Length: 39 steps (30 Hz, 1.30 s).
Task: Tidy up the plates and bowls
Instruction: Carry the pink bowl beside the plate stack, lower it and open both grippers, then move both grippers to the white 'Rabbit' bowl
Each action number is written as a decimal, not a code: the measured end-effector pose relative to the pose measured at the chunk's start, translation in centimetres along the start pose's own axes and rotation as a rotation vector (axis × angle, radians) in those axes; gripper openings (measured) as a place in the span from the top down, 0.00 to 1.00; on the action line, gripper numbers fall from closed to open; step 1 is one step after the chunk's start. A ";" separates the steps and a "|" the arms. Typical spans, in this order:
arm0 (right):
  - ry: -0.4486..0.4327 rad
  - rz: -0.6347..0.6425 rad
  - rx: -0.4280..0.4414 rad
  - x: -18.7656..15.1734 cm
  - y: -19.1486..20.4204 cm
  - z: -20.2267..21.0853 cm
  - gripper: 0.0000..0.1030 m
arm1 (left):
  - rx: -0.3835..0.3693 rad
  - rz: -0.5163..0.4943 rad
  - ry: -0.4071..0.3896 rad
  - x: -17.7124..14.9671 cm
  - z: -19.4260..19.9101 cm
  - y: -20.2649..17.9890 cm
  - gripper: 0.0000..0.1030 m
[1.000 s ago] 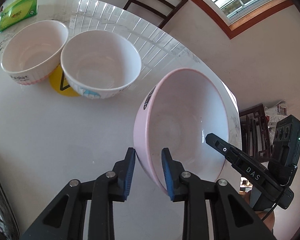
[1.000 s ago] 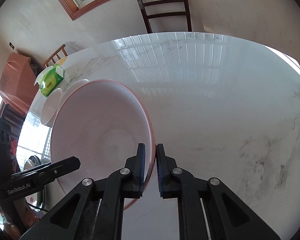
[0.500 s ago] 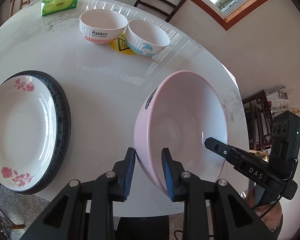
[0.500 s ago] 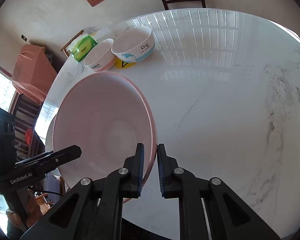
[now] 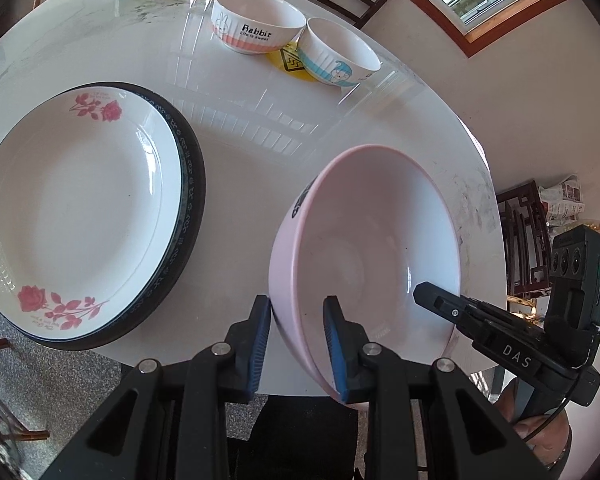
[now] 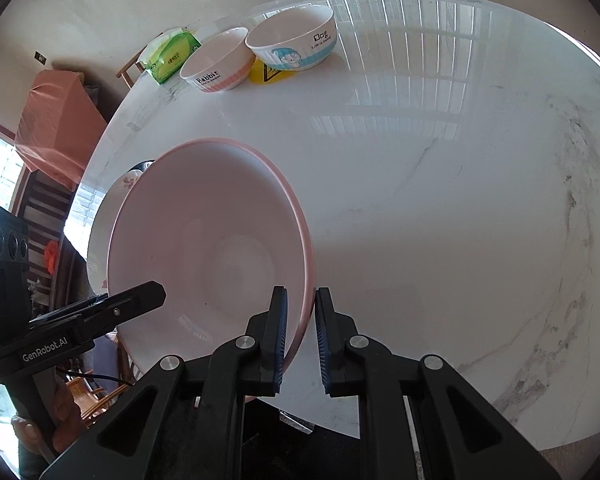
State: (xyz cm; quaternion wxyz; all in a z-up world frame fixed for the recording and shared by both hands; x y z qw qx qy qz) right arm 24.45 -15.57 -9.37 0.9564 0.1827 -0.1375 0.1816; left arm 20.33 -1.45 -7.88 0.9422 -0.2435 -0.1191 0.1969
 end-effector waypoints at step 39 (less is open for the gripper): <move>-0.186 -0.066 0.277 9.7 5.8 4.4 0.80 | 0.126 -0.225 -0.250 7.6 8.1 0.2 0.51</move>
Point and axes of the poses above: each gripper's, at about its wrist camera, not at the fingertips, and z roughly against the way its jaws point, y to its left, x to its top, the point moved 6 cm from there along -z, roughly the way its jaws point, and after that the axes turned 10 degrees about z, right-handed, at the moved point
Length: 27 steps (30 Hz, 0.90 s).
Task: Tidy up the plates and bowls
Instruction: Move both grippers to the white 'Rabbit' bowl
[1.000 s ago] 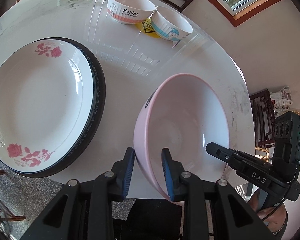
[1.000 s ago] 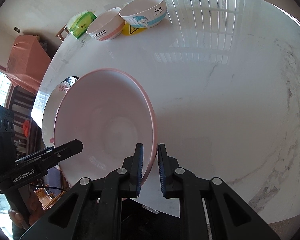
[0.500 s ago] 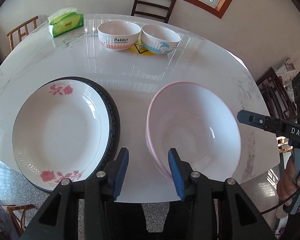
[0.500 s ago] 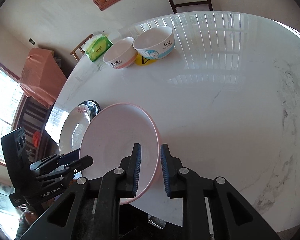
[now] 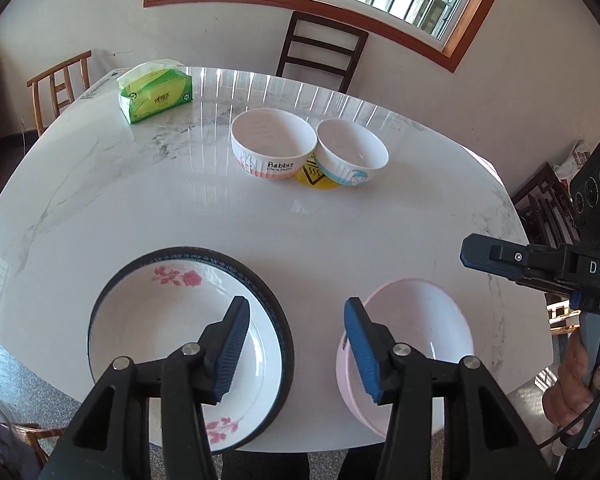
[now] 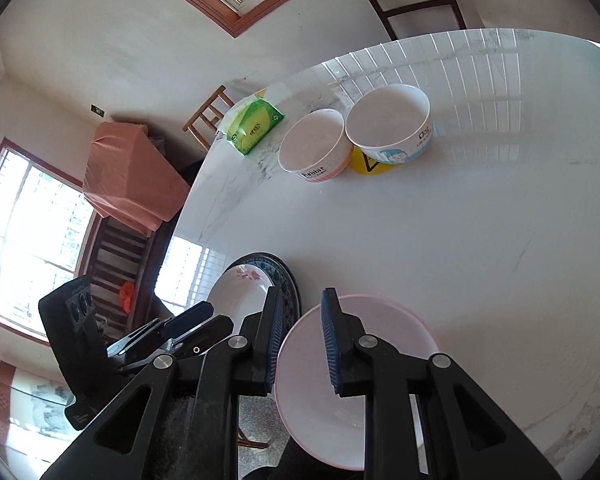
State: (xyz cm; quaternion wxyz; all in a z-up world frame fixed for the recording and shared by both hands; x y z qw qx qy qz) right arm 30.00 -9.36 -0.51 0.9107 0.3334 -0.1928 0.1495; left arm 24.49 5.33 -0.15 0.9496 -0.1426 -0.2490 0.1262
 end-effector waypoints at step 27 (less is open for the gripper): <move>0.046 -0.261 -0.107 11.1 -4.2 -14.9 0.78 | 0.083 -0.049 0.101 18.7 -15.3 4.0 0.47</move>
Point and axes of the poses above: each gripper's, at about its wrist camera, not at the fingertips, and z roughly against the way its jaws point, y to its left, x to its top, the point moved 6 cm from there along -z, roughly the way its jaws point, and after that the axes turned 10 degrees about z, right-handed, at the moved point
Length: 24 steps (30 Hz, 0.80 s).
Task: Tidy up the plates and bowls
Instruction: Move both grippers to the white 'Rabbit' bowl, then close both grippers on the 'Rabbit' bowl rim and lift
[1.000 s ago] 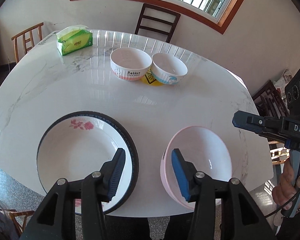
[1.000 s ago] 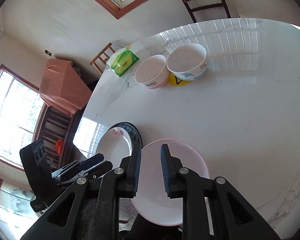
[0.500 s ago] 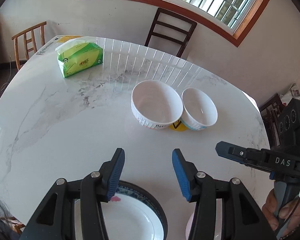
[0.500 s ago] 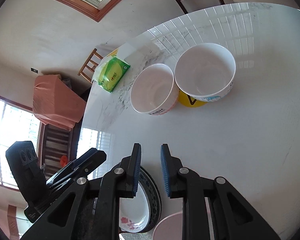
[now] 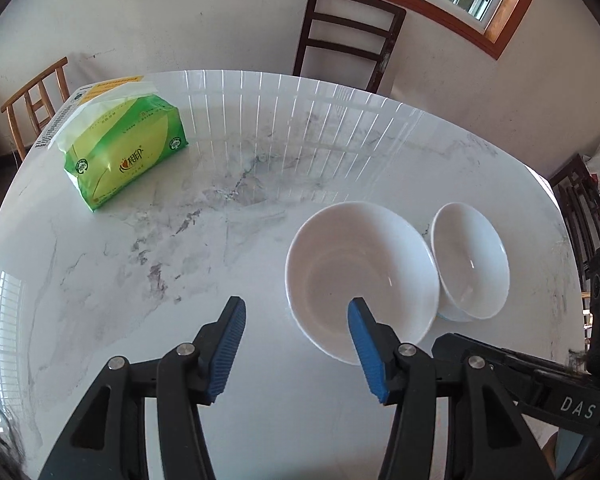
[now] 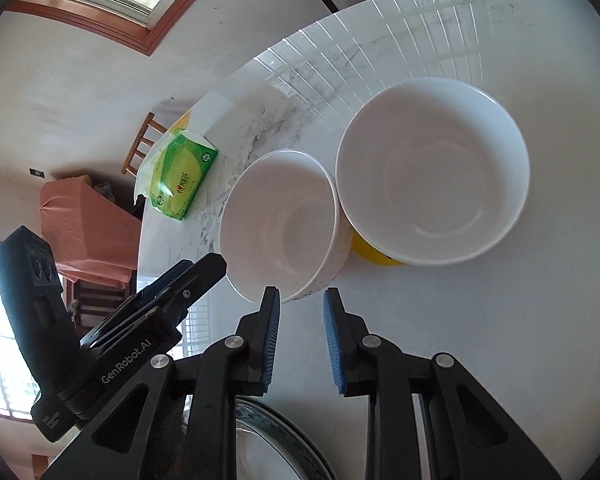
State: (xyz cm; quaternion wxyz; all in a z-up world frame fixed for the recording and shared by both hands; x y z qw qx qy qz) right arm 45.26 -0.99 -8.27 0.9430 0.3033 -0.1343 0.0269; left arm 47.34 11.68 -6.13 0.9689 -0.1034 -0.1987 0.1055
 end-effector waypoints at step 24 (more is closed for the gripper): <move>0.027 0.038 -0.008 0.1 -0.5 -2.3 0.82 | 0.068 0.105 -0.014 -1.1 -2.3 1.1 0.92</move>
Point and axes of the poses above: each gripper's, at about its wrist camera, not at the fingertips, and z roughly against the way its jaws point, y to its left, x to its top, the point moved 6 cm from there along -z, roughly the way its jaws point, and after that the axes turned 10 degrees about z, right-handed, at the moved point
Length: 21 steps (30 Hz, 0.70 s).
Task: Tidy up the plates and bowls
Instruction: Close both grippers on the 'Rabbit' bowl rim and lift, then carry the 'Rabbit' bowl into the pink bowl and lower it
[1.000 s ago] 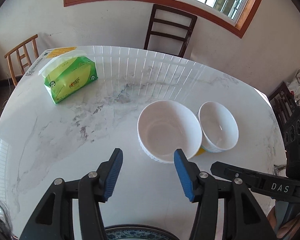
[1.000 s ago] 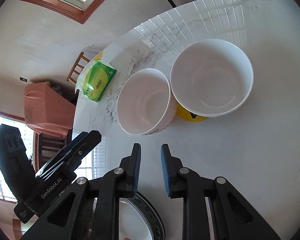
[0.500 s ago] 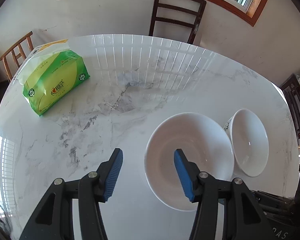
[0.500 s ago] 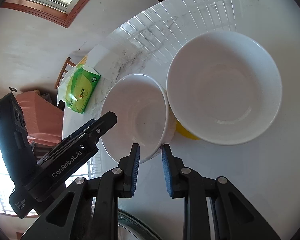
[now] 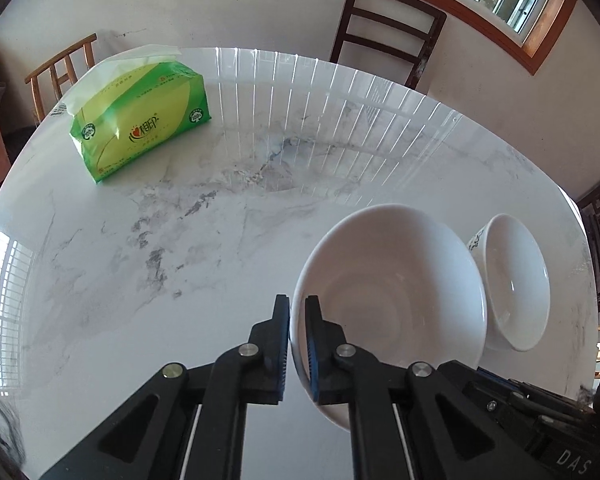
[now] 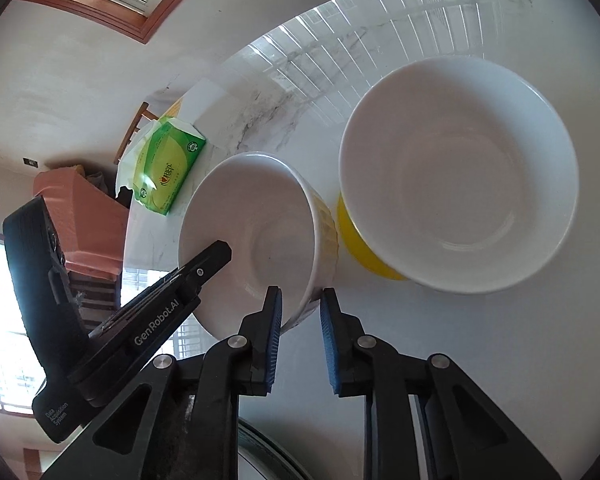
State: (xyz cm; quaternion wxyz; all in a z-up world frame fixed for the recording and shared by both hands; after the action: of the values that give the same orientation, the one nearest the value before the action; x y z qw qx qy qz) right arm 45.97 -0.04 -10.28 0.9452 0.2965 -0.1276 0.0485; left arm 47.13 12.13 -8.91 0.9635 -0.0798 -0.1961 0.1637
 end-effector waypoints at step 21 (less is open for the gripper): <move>-0.108 0.135 0.075 -12.9 1.1 17.7 0.85 | -0.242 -0.078 -0.003 -15.3 18.0 -5.1 0.84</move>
State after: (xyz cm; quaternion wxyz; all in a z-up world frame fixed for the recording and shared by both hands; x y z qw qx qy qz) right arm 29.58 -9.51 0.84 0.9198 0.3246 -0.1960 0.1009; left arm 27.98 3.68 3.21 0.9521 -0.1877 -0.2190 0.1011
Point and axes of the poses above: each gripper's, at about its wrist camera, not at the fingertips, and z roughly against the way its jaws point, y to its left, x to its top, the point moved 6 cm from there along -z, roughly the way its jaws point, and after that the axes turned 10 degrees about z, right-handed, at the moved point
